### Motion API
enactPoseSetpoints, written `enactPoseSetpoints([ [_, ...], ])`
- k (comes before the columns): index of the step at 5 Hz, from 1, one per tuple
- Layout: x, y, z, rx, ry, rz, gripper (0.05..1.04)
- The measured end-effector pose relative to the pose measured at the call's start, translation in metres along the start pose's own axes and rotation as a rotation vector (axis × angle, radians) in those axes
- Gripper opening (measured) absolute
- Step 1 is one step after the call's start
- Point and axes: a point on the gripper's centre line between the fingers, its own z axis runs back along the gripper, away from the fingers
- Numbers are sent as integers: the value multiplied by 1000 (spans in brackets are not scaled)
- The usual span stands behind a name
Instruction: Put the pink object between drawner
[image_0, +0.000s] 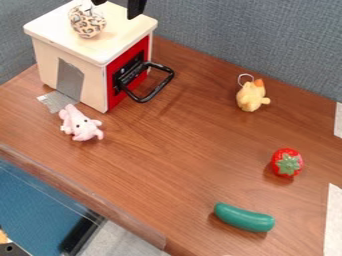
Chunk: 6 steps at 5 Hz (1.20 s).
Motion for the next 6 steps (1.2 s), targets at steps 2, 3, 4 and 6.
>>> enactPoseSetpoints([
  [2,-30,-1,-15,-36,35,21,1001],
  [3,-54,14,-14,-46,-11,70,1001],
  [4,-74,24,-26,-55,-59,83,1001],
  [6,-93,25,-79,-26,-71,88,1001],
])
